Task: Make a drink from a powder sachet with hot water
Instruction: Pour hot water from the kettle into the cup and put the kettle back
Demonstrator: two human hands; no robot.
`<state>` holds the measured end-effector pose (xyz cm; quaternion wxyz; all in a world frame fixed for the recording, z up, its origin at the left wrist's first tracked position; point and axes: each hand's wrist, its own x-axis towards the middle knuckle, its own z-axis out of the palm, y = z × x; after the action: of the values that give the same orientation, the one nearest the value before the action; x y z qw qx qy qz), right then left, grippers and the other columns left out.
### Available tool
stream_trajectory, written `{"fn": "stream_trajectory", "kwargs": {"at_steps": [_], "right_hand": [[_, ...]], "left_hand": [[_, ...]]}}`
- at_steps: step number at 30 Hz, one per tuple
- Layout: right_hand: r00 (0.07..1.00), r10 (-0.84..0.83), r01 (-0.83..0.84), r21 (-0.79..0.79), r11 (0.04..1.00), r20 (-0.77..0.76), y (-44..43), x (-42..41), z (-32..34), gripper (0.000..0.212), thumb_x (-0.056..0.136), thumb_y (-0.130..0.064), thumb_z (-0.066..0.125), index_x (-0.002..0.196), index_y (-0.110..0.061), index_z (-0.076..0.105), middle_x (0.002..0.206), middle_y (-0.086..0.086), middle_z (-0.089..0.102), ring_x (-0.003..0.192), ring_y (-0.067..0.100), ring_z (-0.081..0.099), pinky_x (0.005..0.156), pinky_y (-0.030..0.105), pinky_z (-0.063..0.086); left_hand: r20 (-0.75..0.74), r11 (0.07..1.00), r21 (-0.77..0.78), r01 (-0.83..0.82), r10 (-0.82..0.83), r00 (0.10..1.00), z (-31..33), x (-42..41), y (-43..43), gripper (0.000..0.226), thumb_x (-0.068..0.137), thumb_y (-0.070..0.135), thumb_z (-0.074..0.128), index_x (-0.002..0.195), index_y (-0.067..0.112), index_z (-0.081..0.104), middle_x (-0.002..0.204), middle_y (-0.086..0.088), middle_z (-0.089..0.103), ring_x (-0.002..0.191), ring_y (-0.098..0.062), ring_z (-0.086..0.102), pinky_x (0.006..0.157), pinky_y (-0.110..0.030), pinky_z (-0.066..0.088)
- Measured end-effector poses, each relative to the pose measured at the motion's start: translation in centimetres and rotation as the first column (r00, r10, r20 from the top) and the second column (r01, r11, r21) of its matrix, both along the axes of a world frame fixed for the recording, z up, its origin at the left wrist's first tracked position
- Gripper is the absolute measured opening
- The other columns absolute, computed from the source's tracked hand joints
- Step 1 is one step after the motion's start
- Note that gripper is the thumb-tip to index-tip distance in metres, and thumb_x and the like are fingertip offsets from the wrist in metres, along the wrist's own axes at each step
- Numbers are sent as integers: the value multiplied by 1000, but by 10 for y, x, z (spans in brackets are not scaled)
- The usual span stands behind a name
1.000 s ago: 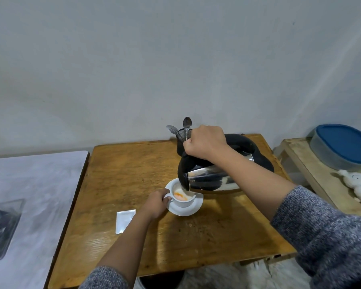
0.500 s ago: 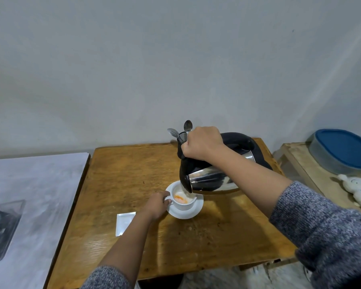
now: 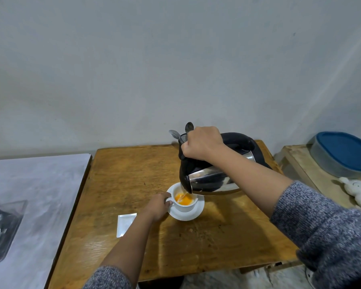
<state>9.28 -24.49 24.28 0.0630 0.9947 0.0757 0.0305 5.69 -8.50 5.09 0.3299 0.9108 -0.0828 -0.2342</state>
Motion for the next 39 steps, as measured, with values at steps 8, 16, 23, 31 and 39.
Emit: {"fn": "stream_trajectory", "kwargs": {"at_steps": [8, 16, 23, 31, 39], "right_hand": [[1000, 9, -9, -8, 1000, 1, -3, -3, -1, 25, 86, -29, 39, 75, -11, 53, 77, 4, 52, 69, 25, 51, 54, 25, 30], [1000, 30, -30, -24, 999, 4, 0, -3, 1, 24, 86, -29, 40, 75, -11, 53, 72, 3, 49, 68, 24, 50, 50, 23, 26], [999, 40, -40, -23, 999, 6, 0, -4, 3, 26, 87, -28, 39, 73, -10, 52, 64, 1, 42, 66, 23, 49, 51, 23, 27], [999, 31, -32, -38, 999, -13, 3, -4, 6, 24, 87, -27, 39, 74, -10, 50, 77, 4, 49, 70, 24, 49, 62, 27, 35], [996, 87, -87, -65, 994, -13, 10, -1, 8, 31, 89, -25, 38, 103, -12, 63, 80, 5, 57, 72, 25, 48, 61, 26, 36]], "left_hand": [[1, 1000, -10, 3, -3, 1000, 0, 0, -1, 29, 93, 19, 48, 120, 13, 57, 124, -12, 60, 109, -27, 55, 86, -29, 39], [10, 1000, 3, -2, 2, 1000, -1, -1, -3, 28, 93, 18, 48, 119, 12, 58, 121, -13, 61, 104, -26, 56, 85, -29, 40], [20, 1000, 6, 0, 0, 1000, 0, -2, -5, 30, 93, 16, 46, 121, 11, 56, 124, -13, 60, 109, -27, 55, 84, -27, 39], [31, 1000, 6, 6, -7, 999, 0, -1, -5, 27, 93, 15, 46, 116, 11, 59, 119, -12, 62, 93, -19, 52, 81, -27, 39], [23, 1000, 7, 14, -14, 1000, -1, -1, -2, 30, 93, 15, 45, 120, 12, 57, 123, -13, 60, 107, -27, 57, 85, -30, 42]]}}
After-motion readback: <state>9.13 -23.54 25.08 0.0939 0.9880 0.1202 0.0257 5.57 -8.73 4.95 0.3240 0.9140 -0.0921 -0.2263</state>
